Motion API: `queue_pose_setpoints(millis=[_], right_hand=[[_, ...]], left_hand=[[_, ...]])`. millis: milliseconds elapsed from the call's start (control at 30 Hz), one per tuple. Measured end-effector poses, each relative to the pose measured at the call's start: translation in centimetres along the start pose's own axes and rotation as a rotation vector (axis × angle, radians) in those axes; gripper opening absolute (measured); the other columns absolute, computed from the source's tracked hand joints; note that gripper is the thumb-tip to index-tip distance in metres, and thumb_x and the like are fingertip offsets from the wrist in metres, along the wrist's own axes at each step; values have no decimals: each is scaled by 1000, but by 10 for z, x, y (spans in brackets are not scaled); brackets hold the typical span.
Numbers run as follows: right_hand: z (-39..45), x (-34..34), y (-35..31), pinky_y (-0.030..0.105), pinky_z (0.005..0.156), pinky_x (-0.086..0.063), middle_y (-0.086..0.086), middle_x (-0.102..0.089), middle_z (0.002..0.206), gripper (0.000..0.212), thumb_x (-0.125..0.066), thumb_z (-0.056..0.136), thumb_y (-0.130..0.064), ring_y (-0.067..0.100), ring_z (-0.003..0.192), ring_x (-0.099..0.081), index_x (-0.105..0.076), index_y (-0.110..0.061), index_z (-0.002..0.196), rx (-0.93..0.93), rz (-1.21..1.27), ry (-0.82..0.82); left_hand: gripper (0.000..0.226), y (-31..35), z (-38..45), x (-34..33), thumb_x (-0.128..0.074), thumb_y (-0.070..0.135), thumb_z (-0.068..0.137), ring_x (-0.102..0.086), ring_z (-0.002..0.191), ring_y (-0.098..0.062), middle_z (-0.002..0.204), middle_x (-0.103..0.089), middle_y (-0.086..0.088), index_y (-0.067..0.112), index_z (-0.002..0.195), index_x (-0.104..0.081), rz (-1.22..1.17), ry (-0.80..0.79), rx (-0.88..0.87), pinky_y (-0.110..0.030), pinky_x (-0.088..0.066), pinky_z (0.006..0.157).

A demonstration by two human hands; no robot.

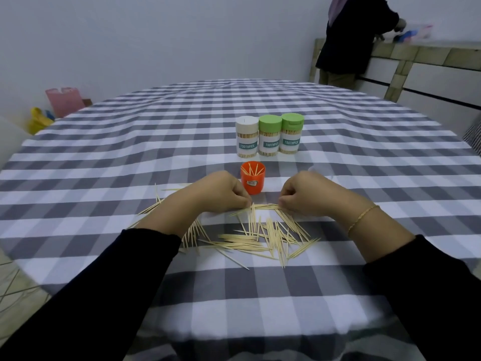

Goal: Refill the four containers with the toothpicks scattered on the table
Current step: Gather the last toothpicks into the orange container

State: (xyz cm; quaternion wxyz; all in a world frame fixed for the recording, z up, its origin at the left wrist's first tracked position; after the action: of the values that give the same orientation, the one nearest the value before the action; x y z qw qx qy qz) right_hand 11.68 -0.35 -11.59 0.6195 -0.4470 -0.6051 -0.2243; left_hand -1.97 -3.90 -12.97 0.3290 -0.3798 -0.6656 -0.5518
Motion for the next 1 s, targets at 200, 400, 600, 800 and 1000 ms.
queue_pose_setpoints(millis=[200,400,600,800,1000], right_hand=[[0,2,12,30,76,-53,6,-69,98,26,-51,95,-24,20,87,-61,-73,-11,101,-87,-44,-46],[-6,0,4,32,82,-52,8,-69,97,28,-51,96,-24,22,92,-63,-71,-8,106,-80,32,-75],[-13,-10,2,27,65,-48,1,-62,77,36,-66,83,-45,16,81,-61,-68,-12,98,-115,-124,-131],[-8,-10,0,30,72,-53,6,-67,89,20,-59,89,-21,20,84,-63,-69,-11,104,-113,-173,-80],[-9,-7,8,34,75,-55,9,-68,90,21,-54,89,-16,24,84,-64,-71,-9,99,-99,-110,-59]], left_hand=[[25,1,-4,-2,-55,23,93,-59,91,-7,107,-68,8,24,109,-74,-7,-80,30,-26,-49,87],[27,7,-9,-2,-55,20,91,-55,86,-4,102,-64,10,23,112,-72,1,-120,32,-25,-44,88],[33,4,-6,-4,-64,47,86,-60,88,-9,98,-72,3,21,103,-76,19,-84,41,-28,-49,85],[33,12,-5,-8,-71,40,83,-58,82,-9,102,-72,3,20,108,-75,95,-75,35,-25,-50,79],[28,13,-7,-8,-67,38,87,-59,90,-11,103,-72,2,20,106,-75,60,-84,24,-29,-50,87]])
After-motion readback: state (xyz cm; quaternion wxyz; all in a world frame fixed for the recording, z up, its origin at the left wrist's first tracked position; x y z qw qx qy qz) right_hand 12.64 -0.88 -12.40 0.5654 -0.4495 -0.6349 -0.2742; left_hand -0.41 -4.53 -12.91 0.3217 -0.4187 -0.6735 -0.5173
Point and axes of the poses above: each hand's wrist, its own z-axis towards the middle knuckle, its own x-axis out of the back of the hand, y = z × x, the point moved 9 cm from there along z, towards the middle knuckle
